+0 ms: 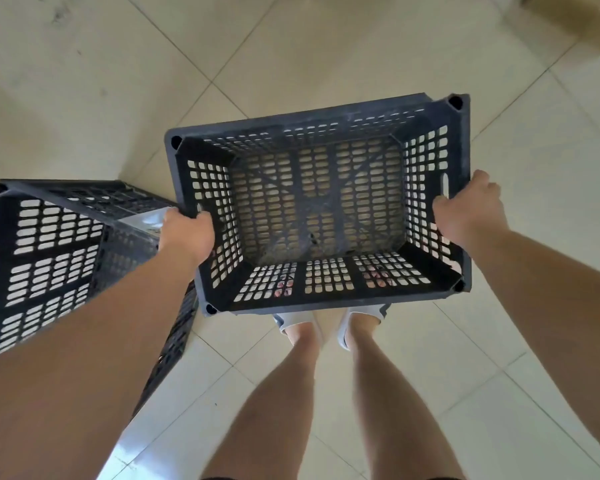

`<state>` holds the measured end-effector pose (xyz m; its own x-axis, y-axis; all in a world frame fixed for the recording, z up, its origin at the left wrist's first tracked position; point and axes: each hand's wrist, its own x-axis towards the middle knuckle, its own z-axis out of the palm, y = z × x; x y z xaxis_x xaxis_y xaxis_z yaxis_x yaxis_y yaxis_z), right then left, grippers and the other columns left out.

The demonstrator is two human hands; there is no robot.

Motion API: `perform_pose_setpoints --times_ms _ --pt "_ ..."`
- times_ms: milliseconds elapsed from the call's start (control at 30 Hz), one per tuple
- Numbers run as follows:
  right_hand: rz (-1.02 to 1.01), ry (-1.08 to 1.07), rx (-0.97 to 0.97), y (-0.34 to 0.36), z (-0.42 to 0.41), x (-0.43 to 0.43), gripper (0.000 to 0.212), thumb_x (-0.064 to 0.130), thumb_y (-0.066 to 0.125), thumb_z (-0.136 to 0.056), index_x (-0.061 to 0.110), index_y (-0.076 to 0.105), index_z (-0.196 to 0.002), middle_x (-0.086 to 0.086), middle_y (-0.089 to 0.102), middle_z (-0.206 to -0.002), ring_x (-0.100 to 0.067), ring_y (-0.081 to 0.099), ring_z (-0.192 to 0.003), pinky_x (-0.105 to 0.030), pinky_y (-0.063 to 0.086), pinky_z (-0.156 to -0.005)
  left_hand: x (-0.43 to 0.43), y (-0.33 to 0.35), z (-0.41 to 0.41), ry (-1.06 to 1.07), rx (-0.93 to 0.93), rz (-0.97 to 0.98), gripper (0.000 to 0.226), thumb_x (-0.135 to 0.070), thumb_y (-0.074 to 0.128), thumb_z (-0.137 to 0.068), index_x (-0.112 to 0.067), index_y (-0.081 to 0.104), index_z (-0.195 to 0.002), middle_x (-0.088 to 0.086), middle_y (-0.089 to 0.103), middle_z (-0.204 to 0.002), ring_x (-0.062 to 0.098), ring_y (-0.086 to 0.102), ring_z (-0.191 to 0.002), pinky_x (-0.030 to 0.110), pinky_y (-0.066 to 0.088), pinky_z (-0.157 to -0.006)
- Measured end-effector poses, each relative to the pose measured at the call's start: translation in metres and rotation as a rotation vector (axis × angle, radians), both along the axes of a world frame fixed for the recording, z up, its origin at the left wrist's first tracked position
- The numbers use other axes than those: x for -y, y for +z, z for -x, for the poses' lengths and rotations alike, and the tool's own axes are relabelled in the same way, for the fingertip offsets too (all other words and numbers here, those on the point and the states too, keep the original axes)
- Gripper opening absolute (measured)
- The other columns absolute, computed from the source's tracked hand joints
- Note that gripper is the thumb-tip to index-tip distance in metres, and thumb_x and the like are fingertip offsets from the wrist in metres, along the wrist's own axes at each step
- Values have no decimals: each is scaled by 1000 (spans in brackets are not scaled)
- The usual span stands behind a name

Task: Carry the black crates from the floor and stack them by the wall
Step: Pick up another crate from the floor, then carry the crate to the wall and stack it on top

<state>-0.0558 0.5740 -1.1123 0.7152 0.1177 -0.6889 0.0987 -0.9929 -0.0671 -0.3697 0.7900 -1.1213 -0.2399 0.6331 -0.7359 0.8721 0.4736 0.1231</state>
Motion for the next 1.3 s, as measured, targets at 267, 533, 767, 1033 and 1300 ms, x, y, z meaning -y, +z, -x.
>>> perform_pose_setpoints --times_ms 267,533,767,1033,1300 --pt "-24 -145 -88 -30 -18 1 49 23 50 -103 8 34 -147 -16 55 -126 -34 53 -97 -41 46 -78 -10 -25 7 314 76 139 15 -17 53 -102 -9 66 -104 9 72 -93 25 72 -72 31 61 -53" --pt "-54 -225 -176 -4 -37 15 44 20 50 -102 9 44 -144 -12 56 -131 -33 53 -107 -41 44 -82 -3 4 7 237 107 109 20 -11 49 -99 -2 64 -110 4 58 -82 17 55 -64 30 49 -62" --pt "-102 -311 -153 105 -47 45 38 17 48 -100 8 51 -137 -15 63 -121 -36 61 -104 -41 52 -83 -5 117 -18 215 186 6 27 -28 54 -94 -8 66 -106 9 74 -91 23 69 -85 47 55 -97" --pt "-202 -326 -21 278 -50 83 35 17 43 -102 4 45 -134 -17 59 -117 -37 58 -100 -48 52 -88 -13 274 -61 -120 238 -130 31 -30 49 -105 -4 65 -101 13 68 -84 23 60 -71 32 46 -62" --pt "-215 -400 173 451 -26 142 31 18 40 -106 -2 40 -130 -30 57 -128 -48 56 -115 -48 44 -91 -3 430 -98 -261 411 -135 32 -34 52 -103 -8 61 -86 12 65 -73 26 57 -65 42 49 -71"
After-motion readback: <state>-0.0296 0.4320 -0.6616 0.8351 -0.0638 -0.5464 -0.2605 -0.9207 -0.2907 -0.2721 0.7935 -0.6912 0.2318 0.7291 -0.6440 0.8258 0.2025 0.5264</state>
